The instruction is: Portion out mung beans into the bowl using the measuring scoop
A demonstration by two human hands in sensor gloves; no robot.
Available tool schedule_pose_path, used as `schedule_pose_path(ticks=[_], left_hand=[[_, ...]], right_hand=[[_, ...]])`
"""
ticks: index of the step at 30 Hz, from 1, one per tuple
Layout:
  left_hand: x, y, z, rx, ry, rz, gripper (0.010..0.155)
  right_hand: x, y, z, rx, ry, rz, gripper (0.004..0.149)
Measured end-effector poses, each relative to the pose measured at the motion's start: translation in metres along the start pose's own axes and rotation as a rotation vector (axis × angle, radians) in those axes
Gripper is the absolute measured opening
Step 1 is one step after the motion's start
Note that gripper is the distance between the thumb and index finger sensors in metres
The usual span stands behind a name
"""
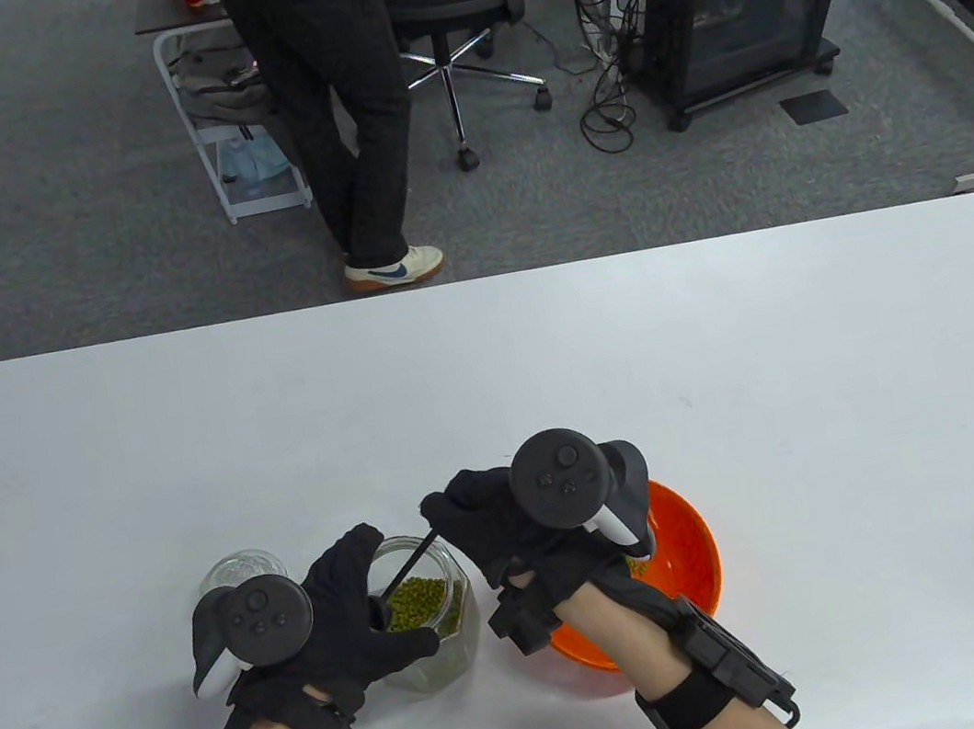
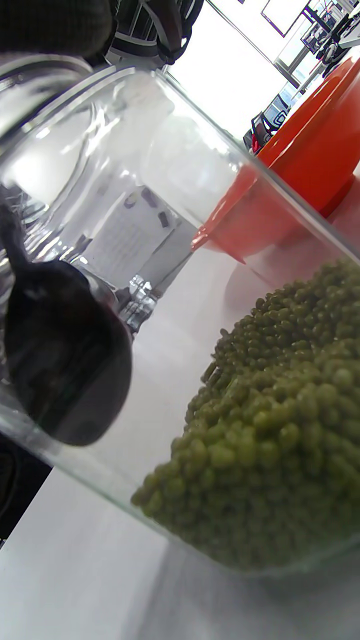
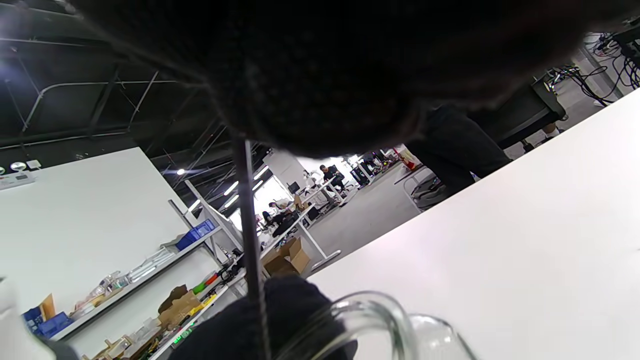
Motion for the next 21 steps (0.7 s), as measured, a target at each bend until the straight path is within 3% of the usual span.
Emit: schedule_pose_path(ticks=[9, 14, 21], left_hand=[[0.0, 0.0, 0.0, 0.0, 0.0, 0.0, 0.125], [0.0, 0.0, 0.0, 0.0, -0.001, -0.002, 0.125], [0.0, 0.0, 0.0, 0.001, -0.001, -0.001, 0.125]], right_hand=[[-0.008, 0.006, 0.001, 0.007, -0.041, -0.189, 0.043], [-0.009, 0.017, 0.003, -0.051, -0.047, -0.234, 0.043], [0.005, 0.039, 0.003, -0.23, -0.014, 0.048, 0.044]])
Point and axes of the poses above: the tracker on the back of each hand, its own x axis roughly to the little-finger side, its own z axis roughly from the wrist to the fingertips, y = z × x, the point moved 4 cm from there along z, roughly from the wrist to the fingertips, and after that the axes turned 7 degrees about -y, right-handed, at the moved point
